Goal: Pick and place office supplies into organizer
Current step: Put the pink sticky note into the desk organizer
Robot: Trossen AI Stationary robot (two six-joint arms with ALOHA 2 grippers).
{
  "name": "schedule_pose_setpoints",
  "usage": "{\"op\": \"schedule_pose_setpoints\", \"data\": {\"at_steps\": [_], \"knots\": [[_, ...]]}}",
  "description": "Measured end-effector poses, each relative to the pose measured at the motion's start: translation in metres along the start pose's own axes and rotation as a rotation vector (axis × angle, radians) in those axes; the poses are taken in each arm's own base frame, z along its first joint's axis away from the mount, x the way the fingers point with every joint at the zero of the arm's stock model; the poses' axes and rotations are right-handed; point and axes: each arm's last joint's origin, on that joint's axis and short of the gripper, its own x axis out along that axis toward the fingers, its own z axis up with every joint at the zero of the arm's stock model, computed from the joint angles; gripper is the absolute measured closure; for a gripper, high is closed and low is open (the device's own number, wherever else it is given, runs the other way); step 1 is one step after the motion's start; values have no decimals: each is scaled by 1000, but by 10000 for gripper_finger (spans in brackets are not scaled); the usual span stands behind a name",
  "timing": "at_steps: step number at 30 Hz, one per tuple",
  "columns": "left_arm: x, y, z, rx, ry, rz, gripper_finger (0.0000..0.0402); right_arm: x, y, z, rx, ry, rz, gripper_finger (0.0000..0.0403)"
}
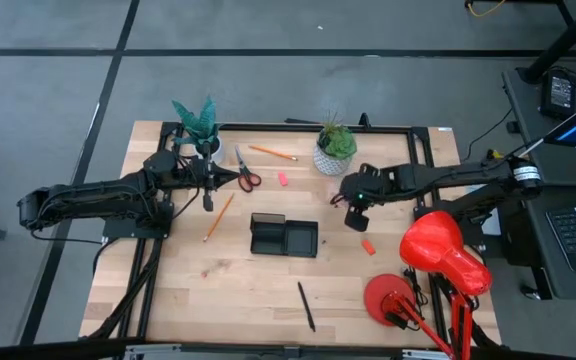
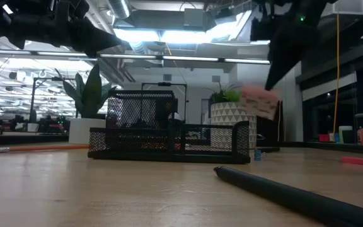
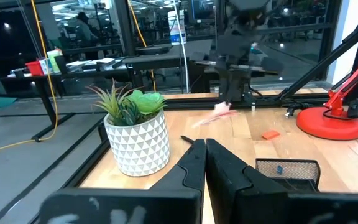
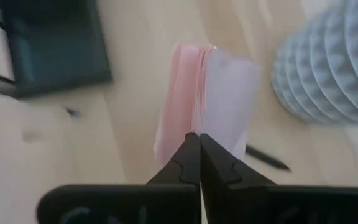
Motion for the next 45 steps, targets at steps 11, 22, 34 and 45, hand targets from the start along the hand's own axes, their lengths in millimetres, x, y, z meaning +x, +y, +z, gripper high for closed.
{"op": "schedule_pose_setpoints", "data": {"at_steps": [11, 22, 34, 45], "knots": [[0, 0, 0, -1, 4, 0, 395, 2, 50, 6, -54, -164, 46, 403], [0, 0, -4, -11, 40, -4, 395, 14, 93, 41, -116, -100, 20, 403], [0, -1, -5, -12, 54, -5, 395, 31, 145, 68, -263, -12, 14, 403], [0, -1, -5, -11, 54, -5, 395, 54, 159, 60, -264, 72, -13, 403]]}}
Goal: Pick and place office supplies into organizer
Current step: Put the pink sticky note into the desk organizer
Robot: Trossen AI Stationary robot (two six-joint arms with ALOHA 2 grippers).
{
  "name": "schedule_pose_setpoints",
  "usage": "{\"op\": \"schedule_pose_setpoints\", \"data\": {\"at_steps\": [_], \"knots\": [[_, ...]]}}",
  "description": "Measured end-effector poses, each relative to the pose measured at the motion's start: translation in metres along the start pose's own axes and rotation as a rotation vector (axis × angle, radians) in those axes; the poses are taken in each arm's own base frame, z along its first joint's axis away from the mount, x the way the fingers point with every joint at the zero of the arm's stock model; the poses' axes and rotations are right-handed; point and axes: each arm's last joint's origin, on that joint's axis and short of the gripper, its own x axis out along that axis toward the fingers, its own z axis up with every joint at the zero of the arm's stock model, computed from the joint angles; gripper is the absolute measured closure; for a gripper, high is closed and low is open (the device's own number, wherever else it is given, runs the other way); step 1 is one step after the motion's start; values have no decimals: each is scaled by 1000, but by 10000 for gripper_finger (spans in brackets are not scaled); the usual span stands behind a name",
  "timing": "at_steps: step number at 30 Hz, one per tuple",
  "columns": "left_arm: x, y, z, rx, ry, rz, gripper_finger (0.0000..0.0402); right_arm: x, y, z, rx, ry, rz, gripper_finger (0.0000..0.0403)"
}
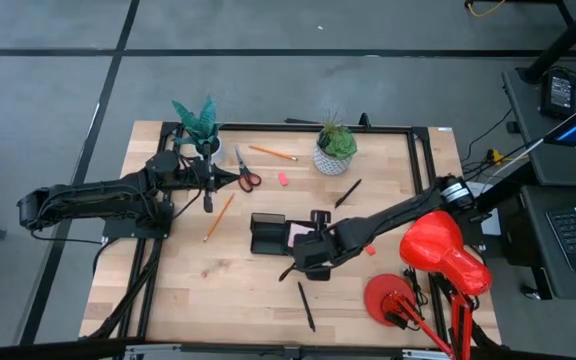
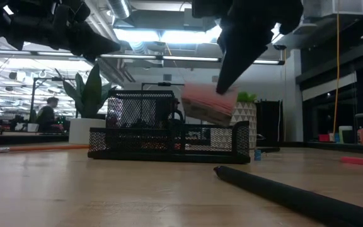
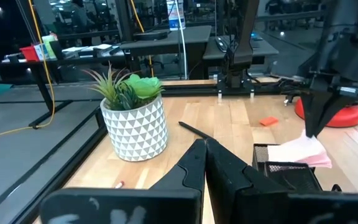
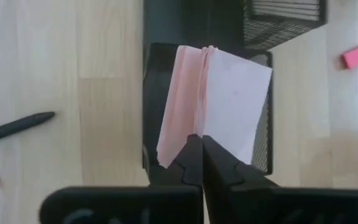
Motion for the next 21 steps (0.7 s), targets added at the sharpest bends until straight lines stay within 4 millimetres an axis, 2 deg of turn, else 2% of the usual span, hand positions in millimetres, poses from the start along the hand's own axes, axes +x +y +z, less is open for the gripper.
{"op": "schedule_pose_setpoints", "data": {"at_steps": [10, 21], "knots": [[0, 0, 0, 0, 0, 0, 395, 16, 6, -2, -44, 43, 11, 403], [0, 0, 0, 0, 0, 0, 395, 25, 0, 2, -67, 35, 8, 403]]}}
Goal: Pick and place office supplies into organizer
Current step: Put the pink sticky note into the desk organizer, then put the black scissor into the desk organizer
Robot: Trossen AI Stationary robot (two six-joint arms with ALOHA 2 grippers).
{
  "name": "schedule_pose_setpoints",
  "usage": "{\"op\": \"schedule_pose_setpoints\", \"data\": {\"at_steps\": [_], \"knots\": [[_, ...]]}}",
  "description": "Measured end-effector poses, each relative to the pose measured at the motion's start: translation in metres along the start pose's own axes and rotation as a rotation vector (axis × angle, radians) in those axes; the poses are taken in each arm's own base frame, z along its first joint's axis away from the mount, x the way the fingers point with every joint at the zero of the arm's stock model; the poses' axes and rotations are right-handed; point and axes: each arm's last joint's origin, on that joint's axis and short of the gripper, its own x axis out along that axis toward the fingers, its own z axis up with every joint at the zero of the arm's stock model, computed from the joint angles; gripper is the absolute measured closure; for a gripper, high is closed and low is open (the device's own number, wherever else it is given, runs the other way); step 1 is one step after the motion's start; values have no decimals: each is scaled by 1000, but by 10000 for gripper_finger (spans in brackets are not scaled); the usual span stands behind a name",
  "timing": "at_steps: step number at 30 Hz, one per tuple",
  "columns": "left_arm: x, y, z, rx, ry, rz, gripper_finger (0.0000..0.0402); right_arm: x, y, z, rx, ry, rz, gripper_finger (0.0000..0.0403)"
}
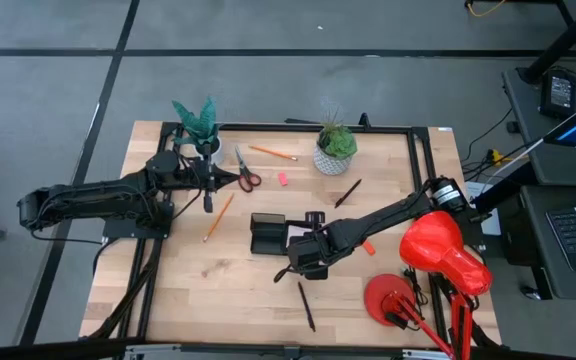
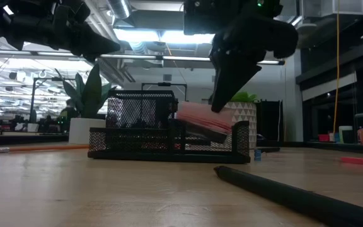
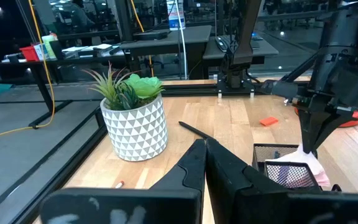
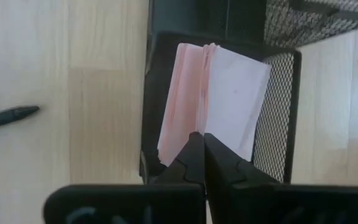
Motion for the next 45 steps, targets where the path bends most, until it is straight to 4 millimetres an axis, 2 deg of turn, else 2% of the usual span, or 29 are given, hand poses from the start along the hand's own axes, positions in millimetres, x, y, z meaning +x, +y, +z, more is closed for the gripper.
{"op": "schedule_pose_setpoints", "data": {"at_steps": [7, 27, 32, 45], "knots": [[0, 0, 0, 0, 0, 0, 395, 3, -9, 1, -7, 12, 0, 403], [0, 0, 0, 0, -1, 1, 395, 18, -10, 1, 10, 51, 32, 399], [0, 0, 0, 0, 0, 0, 395, 19, -13, 2, 61, 49, 29, 378], [0, 0, 0, 0, 0, 1, 395, 19, -13, 3, 65, 43, 30, 300]]}}
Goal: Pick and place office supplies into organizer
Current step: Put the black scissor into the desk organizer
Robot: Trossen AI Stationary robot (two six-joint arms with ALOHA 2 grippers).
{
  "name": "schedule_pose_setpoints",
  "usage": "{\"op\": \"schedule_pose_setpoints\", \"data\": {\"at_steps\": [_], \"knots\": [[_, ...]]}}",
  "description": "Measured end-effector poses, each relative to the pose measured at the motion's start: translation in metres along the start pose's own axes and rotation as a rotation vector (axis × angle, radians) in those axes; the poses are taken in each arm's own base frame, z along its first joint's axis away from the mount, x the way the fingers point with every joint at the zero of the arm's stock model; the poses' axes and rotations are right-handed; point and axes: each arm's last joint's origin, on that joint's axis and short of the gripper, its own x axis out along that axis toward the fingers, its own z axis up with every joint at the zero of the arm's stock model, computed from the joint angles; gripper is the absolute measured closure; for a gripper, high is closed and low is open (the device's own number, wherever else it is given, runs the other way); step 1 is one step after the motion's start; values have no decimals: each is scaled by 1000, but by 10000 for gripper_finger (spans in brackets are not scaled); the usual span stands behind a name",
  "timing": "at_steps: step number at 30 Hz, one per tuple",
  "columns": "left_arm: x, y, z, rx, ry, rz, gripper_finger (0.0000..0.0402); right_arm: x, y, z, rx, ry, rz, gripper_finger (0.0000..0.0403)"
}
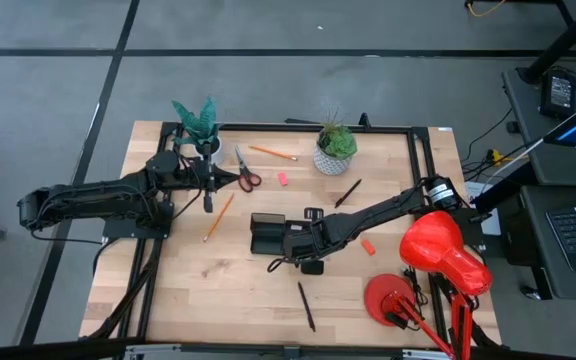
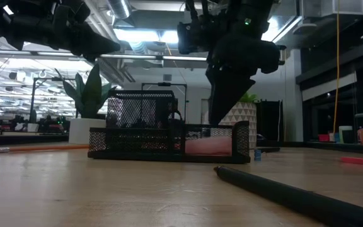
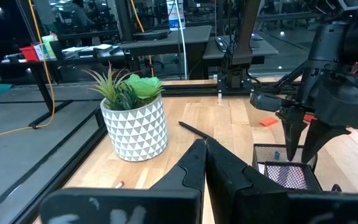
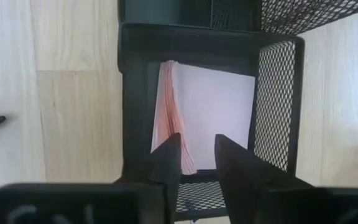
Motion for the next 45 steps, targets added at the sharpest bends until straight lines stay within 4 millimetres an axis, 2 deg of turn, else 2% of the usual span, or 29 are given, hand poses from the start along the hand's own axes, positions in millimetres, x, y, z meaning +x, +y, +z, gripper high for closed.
{"op": "schedule_pose_setpoints", "data": {"at_steps": [7, 12, 17, 24, 29, 34, 37, 45], "knots": [[0, 0, 0, 0, 0, -1, 395, -5, 0, 2, 29, -8, 9, 301], [0, 0, 0, 0, 0, 0, 395, -15, 1, 7, -7, -6, 10, 335], [0, 0, 0, 0, 0, 0, 395, -41, 1, 17, 4, 1, 11, 394], [0, 0, 0, 1, -5, 0, 395, -77, -7, 28, -51, -11, -88, 399], [0, 0, 1, 2, -6, 0, 395, -92, -27, 24, -40, -28, -140, 400], [0, 0, 0, 0, -1, 0, 395, -89, -46, 15, 25, -119, -136, 401], [0, 0, -1, -1, 5, -1, 395, -78, -51, 5, 35, -186, -128, 401], [0, 0, -4, 28, 40, -4, 395, -55, -74, -41, 113, -378, -126, 402]]}}
